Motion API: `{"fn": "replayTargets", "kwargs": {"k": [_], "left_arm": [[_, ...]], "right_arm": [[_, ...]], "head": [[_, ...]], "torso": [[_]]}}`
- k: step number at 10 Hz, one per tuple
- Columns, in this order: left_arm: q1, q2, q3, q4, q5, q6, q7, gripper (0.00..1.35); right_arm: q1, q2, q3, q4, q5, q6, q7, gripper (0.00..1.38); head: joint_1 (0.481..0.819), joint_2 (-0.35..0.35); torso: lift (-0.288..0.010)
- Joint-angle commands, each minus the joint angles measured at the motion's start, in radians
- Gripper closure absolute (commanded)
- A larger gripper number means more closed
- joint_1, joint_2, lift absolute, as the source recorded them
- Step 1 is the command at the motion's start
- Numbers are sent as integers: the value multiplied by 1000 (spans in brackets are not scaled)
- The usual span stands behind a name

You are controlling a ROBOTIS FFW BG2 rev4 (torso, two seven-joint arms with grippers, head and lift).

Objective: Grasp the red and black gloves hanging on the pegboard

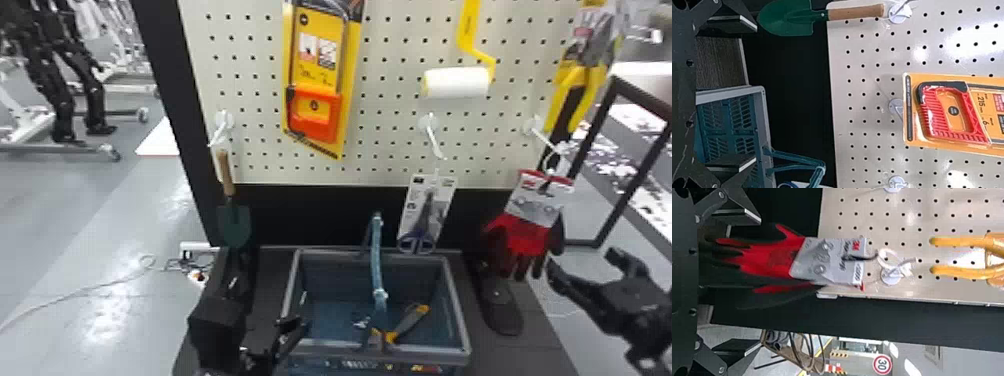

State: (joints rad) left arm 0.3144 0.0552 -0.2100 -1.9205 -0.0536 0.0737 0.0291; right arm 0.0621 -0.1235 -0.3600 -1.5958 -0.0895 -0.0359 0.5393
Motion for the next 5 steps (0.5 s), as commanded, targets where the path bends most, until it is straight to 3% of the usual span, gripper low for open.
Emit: {"fn": "replayTargets", "kwargs": {"k": [1, 5], "left_arm": [[-3, 0, -2, 0, 0, 3, 0, 139], [-9, 5, -6, 2, 0, 9, 0, 139]], "right_arm": [[-90, -12, -50, 34, 39, 77, 74, 193], [-225, -208, 79, 93, -84, 292, 129, 183]], "head": [[549, 0], [549, 0]], "torso": [[-100], [-100]]}}
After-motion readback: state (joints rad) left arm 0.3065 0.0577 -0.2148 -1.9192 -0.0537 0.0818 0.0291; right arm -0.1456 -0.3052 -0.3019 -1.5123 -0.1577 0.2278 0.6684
